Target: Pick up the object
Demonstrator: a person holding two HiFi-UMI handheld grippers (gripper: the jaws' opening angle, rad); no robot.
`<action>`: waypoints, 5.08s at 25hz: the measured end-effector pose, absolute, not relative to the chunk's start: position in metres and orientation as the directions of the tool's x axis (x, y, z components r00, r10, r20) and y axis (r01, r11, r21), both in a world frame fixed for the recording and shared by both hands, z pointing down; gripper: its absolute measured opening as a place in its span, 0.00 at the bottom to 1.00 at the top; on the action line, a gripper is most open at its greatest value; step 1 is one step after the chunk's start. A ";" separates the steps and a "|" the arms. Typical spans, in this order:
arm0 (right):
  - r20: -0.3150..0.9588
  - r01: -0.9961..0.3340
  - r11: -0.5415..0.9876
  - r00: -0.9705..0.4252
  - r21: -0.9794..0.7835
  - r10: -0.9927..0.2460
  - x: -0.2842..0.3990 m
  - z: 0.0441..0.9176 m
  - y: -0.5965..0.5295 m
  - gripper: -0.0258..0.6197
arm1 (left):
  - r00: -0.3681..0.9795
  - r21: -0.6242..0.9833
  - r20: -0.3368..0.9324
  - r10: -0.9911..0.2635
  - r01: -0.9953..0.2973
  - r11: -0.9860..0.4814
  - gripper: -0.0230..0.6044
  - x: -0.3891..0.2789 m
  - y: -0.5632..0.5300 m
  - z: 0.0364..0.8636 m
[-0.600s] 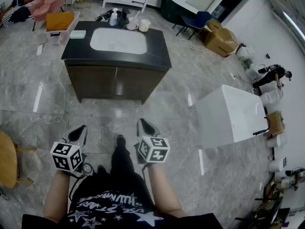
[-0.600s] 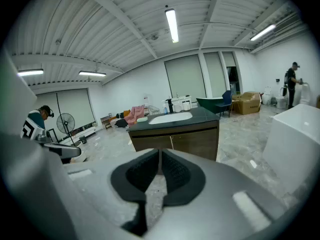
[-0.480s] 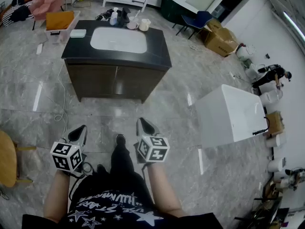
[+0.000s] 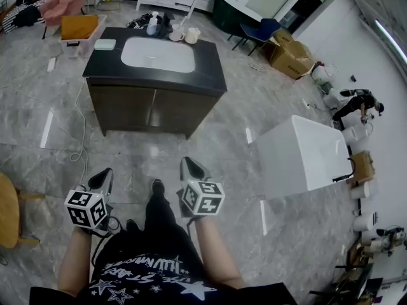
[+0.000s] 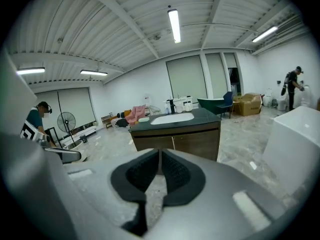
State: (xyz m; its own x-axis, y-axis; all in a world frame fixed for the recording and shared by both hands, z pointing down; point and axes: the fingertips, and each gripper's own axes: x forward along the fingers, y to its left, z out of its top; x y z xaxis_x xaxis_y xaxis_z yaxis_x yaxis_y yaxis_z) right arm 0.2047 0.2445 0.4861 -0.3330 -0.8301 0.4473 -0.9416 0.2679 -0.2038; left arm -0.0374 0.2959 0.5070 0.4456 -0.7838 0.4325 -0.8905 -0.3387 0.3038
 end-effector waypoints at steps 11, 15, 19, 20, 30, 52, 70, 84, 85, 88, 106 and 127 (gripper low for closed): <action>0.420 -0.926 0.276 -0.364 -0.256 -0.831 0.201 0.499 0.187 0.24 | 0.404 0.294 0.467 -0.787 -0.910 -0.293 0.05 -0.047 0.261 0.519; 0.417 -0.910 0.313 -0.405 -0.272 -0.814 0.193 0.501 0.137 0.32 | 0.365 0.284 0.472 -0.802 -0.925 -0.254 0.05 -0.056 0.220 0.516; 0.442 -0.910 0.308 -0.405 -0.277 -0.800 0.196 0.507 0.072 0.35 | 0.340 0.282 0.485 -0.806 -0.933 -0.224 0.05 -0.057 0.164 0.518; 0.443 -0.910 0.307 -0.405 -0.278 -0.800 0.197 0.507 0.055 0.36 | 0.338 0.279 0.488 -0.805 -0.934 -0.223 0.05 -0.055 0.148 0.518; 0.432 -0.869 0.364 -0.485 -0.335 -0.760 0.198 0.504 -0.101 0.36 | 0.280 0.233 0.479 -0.832 -0.954 -0.188 0.05 -0.039 0.010 0.495; 0.495 -0.820 0.473 -0.572 -0.323 -0.653 0.036 0.521 -0.241 0.36 | 0.141 0.260 0.477 -0.868 -0.966 -0.014 0.05 -0.192 -0.113 0.507; 0.563 -0.892 0.339 -0.451 -0.298 -0.693 -0.118 0.536 -0.366 0.36 | 0.315 0.299 0.479 -0.819 -0.936 -0.185 0.05 -0.324 -0.283 0.515; 0.687 -0.930 0.299 -0.361 -0.215 -0.630 -0.195 0.583 -0.412 0.33 | 0.411 0.343 0.519 -0.750 -0.903 -0.258 0.05 -0.363 -0.338 0.548; 0.696 -0.933 0.297 -0.352 -0.205 -0.626 -0.198 0.587 -0.414 0.33 | 0.415 0.346 0.522 -0.745 -0.902 -0.260 0.05 -0.364 -0.340 0.551; 0.717 -0.940 0.289 -0.327 -0.181 -0.616 -0.202 0.597 -0.420 0.28 | 0.425 0.352 0.530 -0.734 -0.898 -0.265 0.05 -0.367 -0.344 0.558; 0.772 -0.957 0.254 -0.267 -0.141 -0.578 -0.202 0.623 -0.427 0.07 | 0.423 0.367 0.565 -0.708 -0.898 -0.244 0.05 -0.365 -0.328 0.576; 0.673 -0.958 0.183 -0.285 -0.220 -0.683 -0.098 0.538 -0.400 0.06 | 0.401 0.304 0.497 -0.770 -0.911 -0.278 0.05 -0.291 -0.311 0.515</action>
State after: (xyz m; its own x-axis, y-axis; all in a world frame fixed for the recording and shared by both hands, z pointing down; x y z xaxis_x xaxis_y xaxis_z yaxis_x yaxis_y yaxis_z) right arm -0.0980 -0.3996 0.5380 -0.2850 -0.6827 0.6728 -0.9582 0.1835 -0.2197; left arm -0.2910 -0.3114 0.5152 0.4005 -0.7698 0.4969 -0.9113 -0.2780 0.3038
